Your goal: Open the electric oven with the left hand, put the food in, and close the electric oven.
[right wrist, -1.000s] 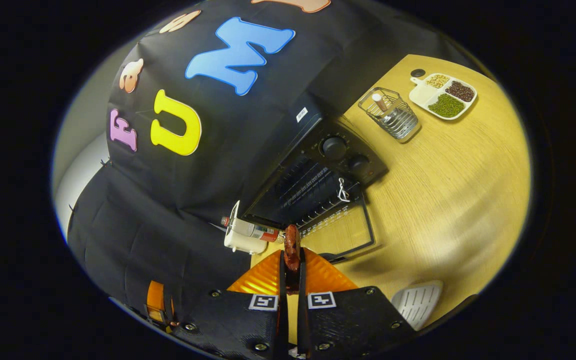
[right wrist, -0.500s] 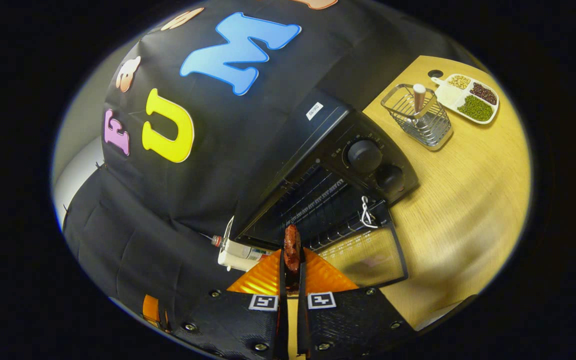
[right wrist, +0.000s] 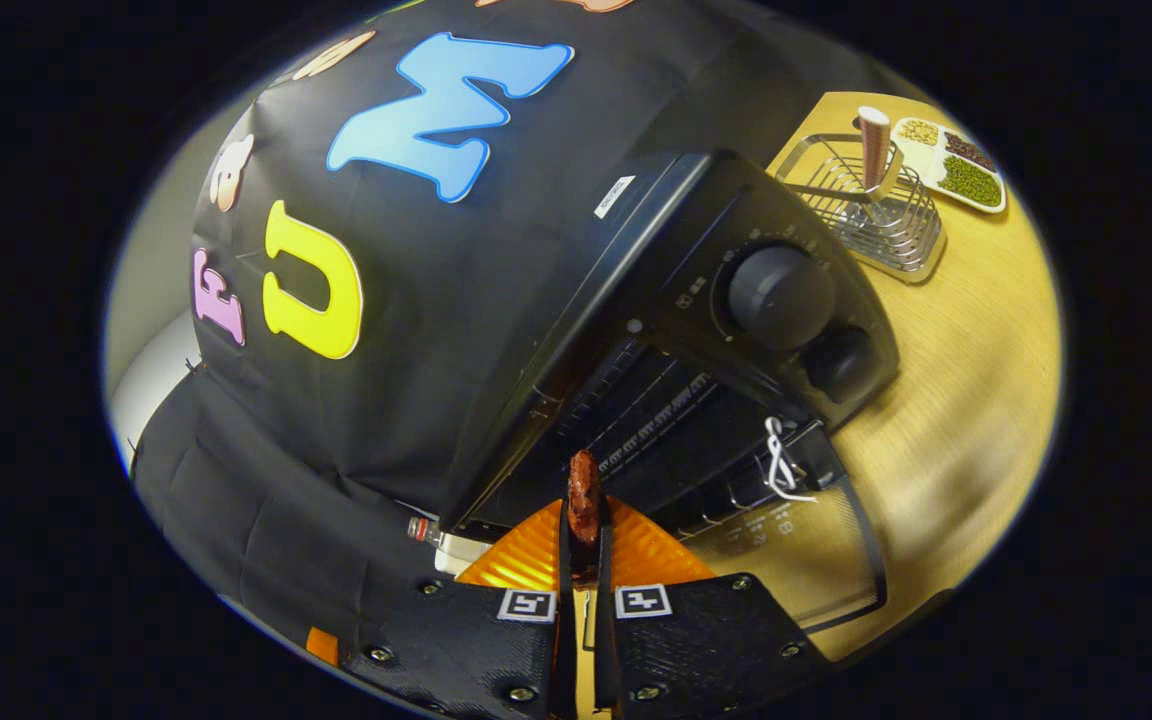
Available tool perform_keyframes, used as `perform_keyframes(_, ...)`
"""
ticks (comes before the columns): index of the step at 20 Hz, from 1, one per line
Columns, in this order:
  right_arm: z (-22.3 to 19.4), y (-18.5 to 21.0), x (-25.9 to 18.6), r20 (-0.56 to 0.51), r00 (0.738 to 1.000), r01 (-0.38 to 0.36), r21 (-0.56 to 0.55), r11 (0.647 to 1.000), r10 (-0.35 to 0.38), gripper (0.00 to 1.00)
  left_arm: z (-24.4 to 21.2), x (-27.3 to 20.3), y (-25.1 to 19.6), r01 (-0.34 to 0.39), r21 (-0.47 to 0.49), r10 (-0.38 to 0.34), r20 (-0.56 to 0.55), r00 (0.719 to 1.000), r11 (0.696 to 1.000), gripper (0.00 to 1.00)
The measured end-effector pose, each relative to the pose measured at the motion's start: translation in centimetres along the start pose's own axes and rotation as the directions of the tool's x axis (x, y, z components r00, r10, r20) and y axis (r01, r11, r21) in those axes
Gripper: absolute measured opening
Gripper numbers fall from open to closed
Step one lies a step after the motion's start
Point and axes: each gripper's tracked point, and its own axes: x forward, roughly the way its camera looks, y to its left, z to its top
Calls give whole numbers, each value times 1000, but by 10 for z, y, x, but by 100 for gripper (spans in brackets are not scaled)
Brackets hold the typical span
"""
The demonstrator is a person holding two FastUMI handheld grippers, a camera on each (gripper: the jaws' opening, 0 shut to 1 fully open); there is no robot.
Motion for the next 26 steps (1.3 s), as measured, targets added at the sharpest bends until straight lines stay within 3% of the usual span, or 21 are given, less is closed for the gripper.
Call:
perform_keyframes(2,-3,1,12,5,1000,-2,9,1000,2,7,0,1,3,-1,14,1,-2,1000,1000,100)
perform_keyframes(3,-4,0,17,10,1000,-1,12,1000,1,7,0,0,6,-2,21,2,0,1000,1000,96)
perform_keyframes(10,-6,-4,42,48,998,35,0,999,-35,7,-18,-2,15,-16,31,18,-34,999,999,100)
perform_keyframes(12,-7,-8,45,59,996,67,-37,997,-64,11,-18,-4,17,-22,26,23,-34,999,999,96)
perform_keyframes(13,-5,-13,44,70,994,91,-68,994,-86,5,-19,-5,19,-27,23,27,-35,999,999,96)
perform_keyframes(14,0,-16,44,85,990,125,-108,986,-116,14,-21,-5,21,-32,21,32,-39,999,999,100)
perform_keyframes(15,3,-20,46,94,987,143,-143,979,-131,9,-23,-5,22,-38,21,39,-45,998,999,100)
perform_keyframes(16,5,-21,43,108,982,170,-174,970,-152,23,-26,-6,22,-41,19,42,-49,998,999,96)
perform_keyframes(17,12,-22,41,129,978,188,-206,960,-164,23,-25,-8,22,-40,18,41,-48,998,999,100)
perform_keyframes(18,17,-22,38,150,974,201,-231,952,-169,36,-24,-9,20,-39,21,40,-46,998,999,100)
perform_keyframes(19,19,-23,37,160,972,208,-246,947,-172,37,-23,-9,20,-41,29,42,-47,998,999,100)
perform_keyframes(20,19,-21,31,154,973,205,-258,944,-170,44,-25,-11,18,-39,34,40,-46,998,999,96)
perform_keyframes(23,22,-23,12,166,969,233,-342,910,-185,98,-26,-17,5,-17,28,18,-43,999,999,100)
perform_keyframes(26,22,-11,-17,172,971,226,-434,872,-166,98,-29,-23,-13,20,23,-19,-45,999,1000,100)
